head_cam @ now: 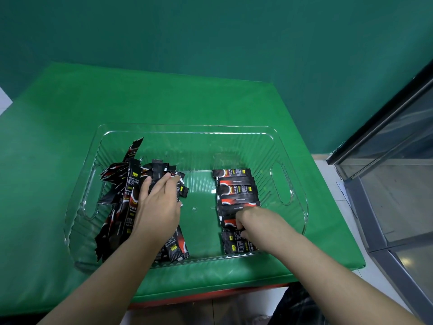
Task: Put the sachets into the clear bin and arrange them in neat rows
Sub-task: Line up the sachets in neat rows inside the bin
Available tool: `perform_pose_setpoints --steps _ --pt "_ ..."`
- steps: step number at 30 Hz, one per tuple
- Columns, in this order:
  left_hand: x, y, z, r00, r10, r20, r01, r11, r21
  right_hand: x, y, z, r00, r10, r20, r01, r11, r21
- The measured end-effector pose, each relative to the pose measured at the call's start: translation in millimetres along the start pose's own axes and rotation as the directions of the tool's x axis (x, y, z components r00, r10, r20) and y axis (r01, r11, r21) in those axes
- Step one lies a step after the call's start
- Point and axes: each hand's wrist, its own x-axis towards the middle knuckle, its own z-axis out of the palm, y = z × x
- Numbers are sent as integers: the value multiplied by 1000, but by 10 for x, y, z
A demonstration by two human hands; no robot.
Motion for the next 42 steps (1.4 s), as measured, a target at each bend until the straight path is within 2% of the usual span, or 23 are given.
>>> perform_pose_setpoints --steps 16,26,36,42 --pt "-1 13 -7 1000 2 -3 -2 1000 20 61 42 -117 997 28 68 -28 1000 3" --pt "1 22 -13 1000 -8 14 8 1000 12 -18 38 -10 991 -60 -117 63 998 17" --pt "3 14 -10 1000 -9 -1 9 1000 11 -41 54 81 992 -44 -120 46 999 15" --pt "-6 24 -23 1000 -4 3 4 1000 -4 -79 83 96 991 21 -128 -17 999 34"
